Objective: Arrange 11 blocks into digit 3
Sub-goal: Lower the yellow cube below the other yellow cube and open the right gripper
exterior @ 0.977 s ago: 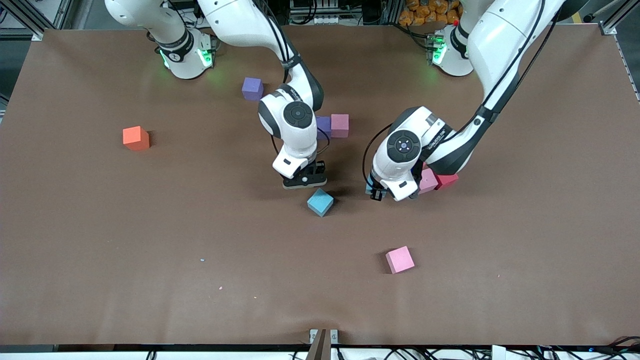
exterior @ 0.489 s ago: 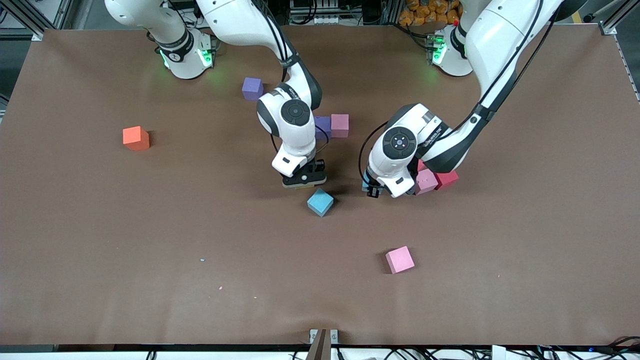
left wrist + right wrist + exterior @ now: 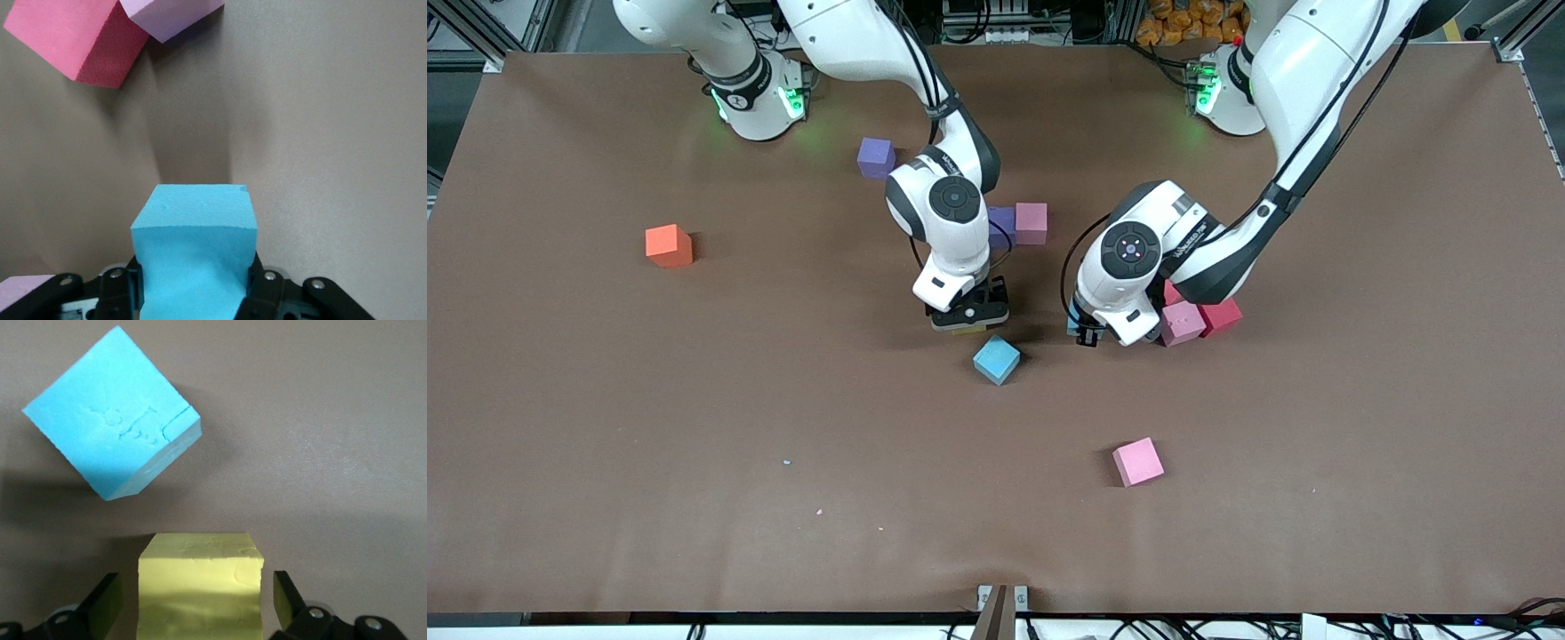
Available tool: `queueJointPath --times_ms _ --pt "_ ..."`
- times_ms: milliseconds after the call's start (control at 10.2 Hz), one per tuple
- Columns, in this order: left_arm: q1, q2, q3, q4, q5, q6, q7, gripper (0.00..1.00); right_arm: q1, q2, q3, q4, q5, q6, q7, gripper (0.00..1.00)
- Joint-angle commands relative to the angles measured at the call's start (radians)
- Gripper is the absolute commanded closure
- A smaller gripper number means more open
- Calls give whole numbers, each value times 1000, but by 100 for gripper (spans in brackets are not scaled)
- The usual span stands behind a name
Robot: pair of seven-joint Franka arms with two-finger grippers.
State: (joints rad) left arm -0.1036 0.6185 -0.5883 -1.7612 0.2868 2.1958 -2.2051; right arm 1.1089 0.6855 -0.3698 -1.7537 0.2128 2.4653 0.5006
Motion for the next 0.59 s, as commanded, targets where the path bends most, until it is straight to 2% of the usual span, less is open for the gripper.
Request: queueJointPath --times_ms 0,195,489 --pt "5 -20 -18 -27 -20 -13 -18 97 -40 -49 22 -10 -20 -5 -20 0" --pt "13 -28 -31 -49 -20 -11 -56 97 -72 -96 23 -10 -18 -31 -68 0" --pt "2 -28 -42 -63 -18 4 -200 98 -116 -139 22 57 -15 -161 -120 0"
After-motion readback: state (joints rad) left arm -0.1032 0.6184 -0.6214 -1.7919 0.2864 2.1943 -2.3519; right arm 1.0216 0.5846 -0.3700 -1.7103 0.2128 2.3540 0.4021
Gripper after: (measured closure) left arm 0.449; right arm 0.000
